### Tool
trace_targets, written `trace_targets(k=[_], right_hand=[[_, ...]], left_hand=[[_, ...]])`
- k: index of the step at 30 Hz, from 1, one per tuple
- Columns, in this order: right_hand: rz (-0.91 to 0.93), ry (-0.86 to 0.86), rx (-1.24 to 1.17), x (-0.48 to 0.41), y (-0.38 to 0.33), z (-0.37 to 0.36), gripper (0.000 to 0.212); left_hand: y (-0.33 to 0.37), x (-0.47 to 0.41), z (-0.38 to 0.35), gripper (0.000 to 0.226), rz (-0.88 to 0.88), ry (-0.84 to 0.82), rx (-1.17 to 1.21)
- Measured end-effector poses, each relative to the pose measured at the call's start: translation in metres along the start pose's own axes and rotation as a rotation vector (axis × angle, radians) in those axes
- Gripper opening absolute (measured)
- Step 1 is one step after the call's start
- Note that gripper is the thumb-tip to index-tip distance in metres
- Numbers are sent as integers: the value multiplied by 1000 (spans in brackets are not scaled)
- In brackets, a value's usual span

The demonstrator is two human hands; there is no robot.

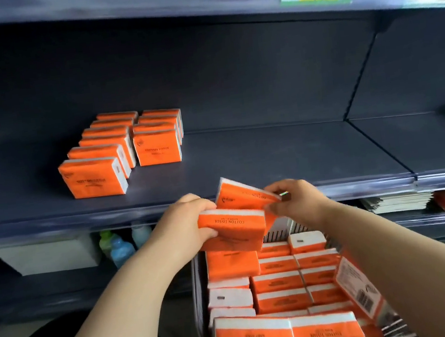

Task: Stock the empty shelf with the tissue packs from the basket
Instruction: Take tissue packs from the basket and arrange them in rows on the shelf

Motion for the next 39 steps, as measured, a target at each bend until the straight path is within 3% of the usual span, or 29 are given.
trace_targets(k=[11, 22, 26, 30, 39], right_hand=[[133, 192, 102, -55, -58, 14, 21], [266, 129, 345, -135, -134, -21, 26], [281, 76, 428, -161, -152, -50, 32], [248, 32, 461, -176, -158, -72, 44], [260, 42, 698, -190, -164, -81, 48]], left_hand=[[-12, -33, 43, 42, -25, 273, -61], [-68, -79, 79, 42, 75, 228, -270], [-80, -90, 75, 39, 101, 145, -512], [-79, -95, 73, 38, 15, 159, -644], [-72, -97, 67, 29, -98, 131, -612]])
Point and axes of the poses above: each hand's wrist, its own x-axis away from the middle knuckle, its own z-axis out of the back of the hand, y = z × x, the point moved 4 cm from there along -x, towards the middle knuckle, and after that the axes turned 7 degrees about x, right-handed, at the moved point
